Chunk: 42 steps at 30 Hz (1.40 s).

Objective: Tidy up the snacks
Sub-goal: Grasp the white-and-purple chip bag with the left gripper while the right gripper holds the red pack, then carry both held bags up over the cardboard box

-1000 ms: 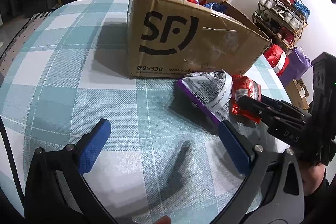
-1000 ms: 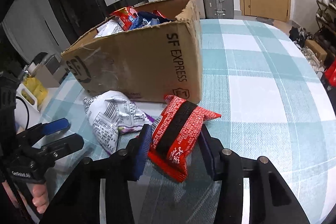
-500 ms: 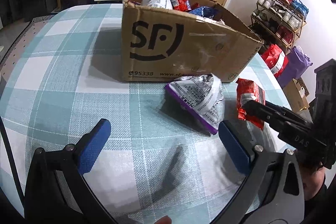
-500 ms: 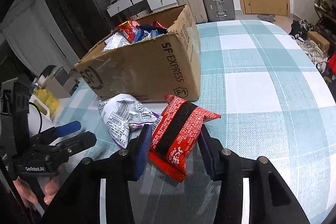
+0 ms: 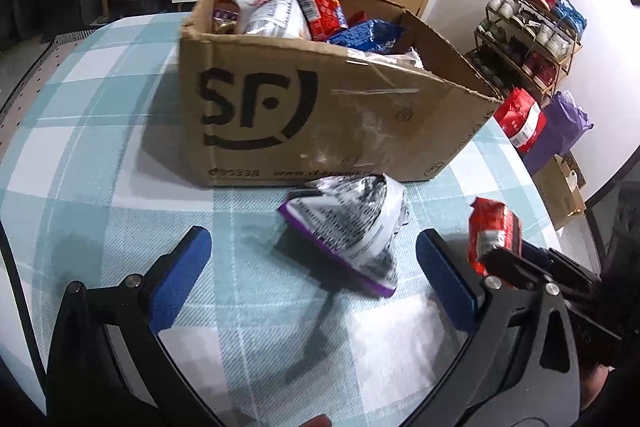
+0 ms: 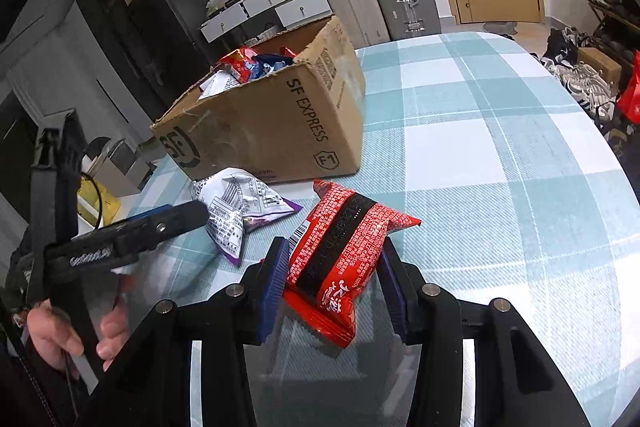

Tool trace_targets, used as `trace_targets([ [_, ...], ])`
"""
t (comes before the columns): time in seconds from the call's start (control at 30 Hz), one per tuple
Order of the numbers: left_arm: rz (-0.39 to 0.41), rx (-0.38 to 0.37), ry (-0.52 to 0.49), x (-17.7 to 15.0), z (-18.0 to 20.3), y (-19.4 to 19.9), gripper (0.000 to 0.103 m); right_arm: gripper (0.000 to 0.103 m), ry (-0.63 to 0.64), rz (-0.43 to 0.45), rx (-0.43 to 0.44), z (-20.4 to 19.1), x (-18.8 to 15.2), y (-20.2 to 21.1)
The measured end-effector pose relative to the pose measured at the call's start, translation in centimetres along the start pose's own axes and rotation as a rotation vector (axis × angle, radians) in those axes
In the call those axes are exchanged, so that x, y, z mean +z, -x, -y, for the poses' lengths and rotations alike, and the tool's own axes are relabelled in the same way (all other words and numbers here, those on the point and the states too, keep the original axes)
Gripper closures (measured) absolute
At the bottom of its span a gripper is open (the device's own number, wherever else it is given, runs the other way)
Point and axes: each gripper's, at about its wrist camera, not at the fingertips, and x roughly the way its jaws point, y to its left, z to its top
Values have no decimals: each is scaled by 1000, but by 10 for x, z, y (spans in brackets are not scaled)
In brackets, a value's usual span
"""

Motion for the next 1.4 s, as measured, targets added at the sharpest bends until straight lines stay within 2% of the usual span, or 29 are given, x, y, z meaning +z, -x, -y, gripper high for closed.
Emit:
trace_targets([
  [0.3, -35, -55, -5, 14, 13, -31, 3, 58, -27, 9, -6, 10, -6, 12],
  [0.4, -32, -81, -7, 16, 15, -38, 18, 58, -30, 12, -6, 11, -9, 17],
  [0.5, -30, -106, -15, 16, 16, -41, 57, 58, -28, 14, -6, 10, -10, 21],
  [0.53, -41, -136, -8, 16, 15, -42, 63, 58, -28, 15, -5, 9, -11, 22],
  [0.63, -43, -154, -5, 16, 13, -40, 65, 58, -25, 21, -1, 7, -11, 26],
  [0.87, -18, -142, -29, 15, 15, -20, 65, 58, -12, 36, 10, -4, -12, 38],
  [1.07, 1, -134, -46, 7, 24, 6, 65, 58, 8, 51, 28, -19, -13, 50],
  [1.4, 51, -138, -68, -11, 20, 64, 65, 58, 41, 86, 52, -44, -13, 75],
])
